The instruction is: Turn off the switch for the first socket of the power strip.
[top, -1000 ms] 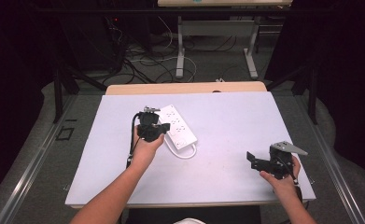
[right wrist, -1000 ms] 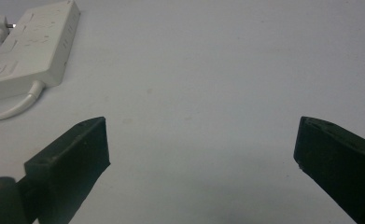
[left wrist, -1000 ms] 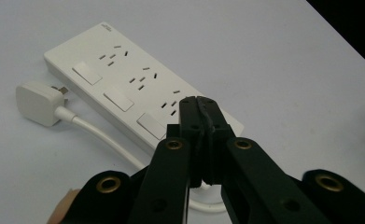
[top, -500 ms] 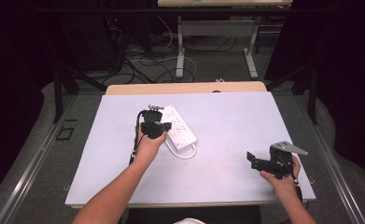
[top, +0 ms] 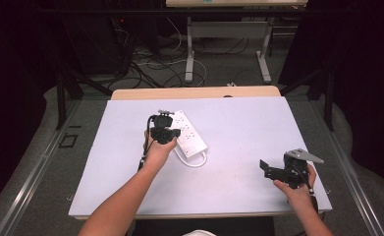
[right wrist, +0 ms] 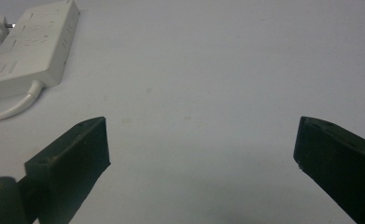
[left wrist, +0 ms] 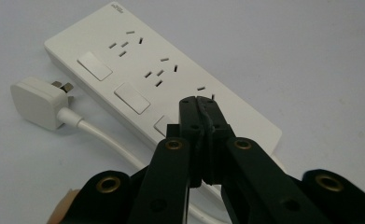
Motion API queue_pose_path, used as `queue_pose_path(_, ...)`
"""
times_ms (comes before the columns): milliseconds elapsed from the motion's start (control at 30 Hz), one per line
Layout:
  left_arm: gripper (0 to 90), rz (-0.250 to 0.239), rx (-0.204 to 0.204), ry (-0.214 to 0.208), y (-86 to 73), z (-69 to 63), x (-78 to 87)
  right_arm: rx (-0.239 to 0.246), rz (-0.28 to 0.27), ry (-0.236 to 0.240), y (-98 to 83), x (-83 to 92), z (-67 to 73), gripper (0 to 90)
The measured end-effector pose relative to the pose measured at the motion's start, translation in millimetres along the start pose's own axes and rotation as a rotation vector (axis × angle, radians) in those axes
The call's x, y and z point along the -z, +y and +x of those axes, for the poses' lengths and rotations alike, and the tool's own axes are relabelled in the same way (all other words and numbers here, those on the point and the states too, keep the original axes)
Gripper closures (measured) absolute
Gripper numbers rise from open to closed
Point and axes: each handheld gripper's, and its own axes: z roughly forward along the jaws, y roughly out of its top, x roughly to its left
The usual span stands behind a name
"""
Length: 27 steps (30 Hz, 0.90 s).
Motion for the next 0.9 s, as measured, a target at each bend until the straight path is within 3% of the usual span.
queue_pose_path(67,90.0,0.003,0.008,-0.001,0.5,0.0,-2.5,0.0,0.0,0.0,0.0,0.0,0.0,2.7)
queue_pose_path(600,90.0,0.057,-0.04,0.031,4.0,-1.1,-22.6,-0.006,-0.002,0.007,-0.4,-1.0,-1.1,2.9)
queue_pose_path(900,90.0,0.088,-0.041,0.053,6.0,3.7,-32.8,0.0,0.004,0.003,-0.3,-1.1,-1.5,2.9)
